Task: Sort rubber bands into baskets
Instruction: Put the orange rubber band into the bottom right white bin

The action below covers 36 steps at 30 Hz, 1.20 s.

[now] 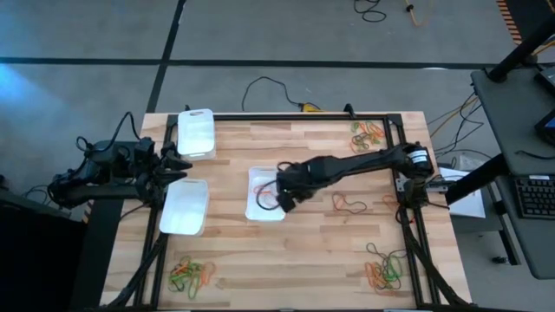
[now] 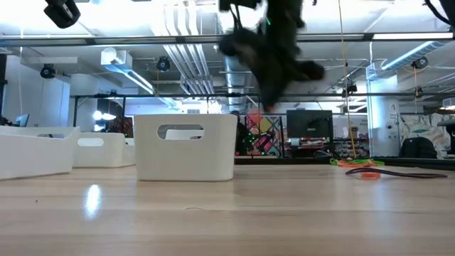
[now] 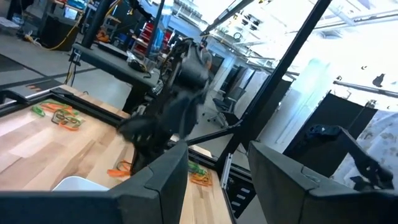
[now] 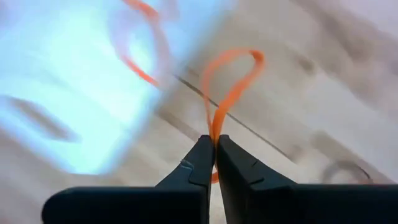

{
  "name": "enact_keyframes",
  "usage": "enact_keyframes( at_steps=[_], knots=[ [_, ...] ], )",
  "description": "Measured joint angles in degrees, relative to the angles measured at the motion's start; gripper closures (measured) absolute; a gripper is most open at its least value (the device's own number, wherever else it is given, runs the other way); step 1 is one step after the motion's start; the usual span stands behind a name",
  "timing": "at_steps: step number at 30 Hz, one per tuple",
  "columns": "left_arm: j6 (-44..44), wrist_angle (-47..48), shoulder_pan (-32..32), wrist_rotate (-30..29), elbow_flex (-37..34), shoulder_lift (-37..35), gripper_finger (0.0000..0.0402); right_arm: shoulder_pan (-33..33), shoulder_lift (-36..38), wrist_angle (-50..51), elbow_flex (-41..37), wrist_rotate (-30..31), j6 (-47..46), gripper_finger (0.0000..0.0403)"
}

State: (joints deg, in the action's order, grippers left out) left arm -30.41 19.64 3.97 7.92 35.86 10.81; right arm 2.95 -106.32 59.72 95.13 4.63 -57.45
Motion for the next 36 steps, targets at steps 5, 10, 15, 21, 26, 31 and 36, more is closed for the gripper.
enact_keyframes(
  at_steps=[5,10,15,21,26,31,36],
  knots=[
    [1.41,0.0,0.0,0.07,0.0,-0.02,0.0248,-0.92,-2.81,-13.12,6.82,-0.39,1.92,0.0391],
    [1.42,-0.16,-0.02,0.1,0.0,0.0,0.0248,-1.25,-11.25,-11.78,15.34,-1.36,4.8,0.0391],
    [1.41,-0.23,0.0,0.11,0.0,-0.02,0.0248,-1.25,-22.18,-2.33,27.23,-3.13,4.38,0.0391],
    [2.29,-0.65,-0.01,0.11,0.0,0.0,0.0248,-1.83,-31.53,10.26,39.86,-0.11,2.77,0.039],
    [3.19,-1.2,0.0,0.11,0.0,0.0,0.0248,-1.91,-31.83,9.99,35.99,-0.1,-0.86,0.0389],
    [3.89,-1.21,-0.01,0.09,-0.01,0.09,0.0248,-1.84,-31.58,9.84,35.74,0.0,-0.43,0.0355],
    [4.41,-1.27,-0.02,0.05,-0.01,0.08,0.0248,-1.87,-31.58,9.86,35.74,0.04,0.04,0.0282]
  ],
)
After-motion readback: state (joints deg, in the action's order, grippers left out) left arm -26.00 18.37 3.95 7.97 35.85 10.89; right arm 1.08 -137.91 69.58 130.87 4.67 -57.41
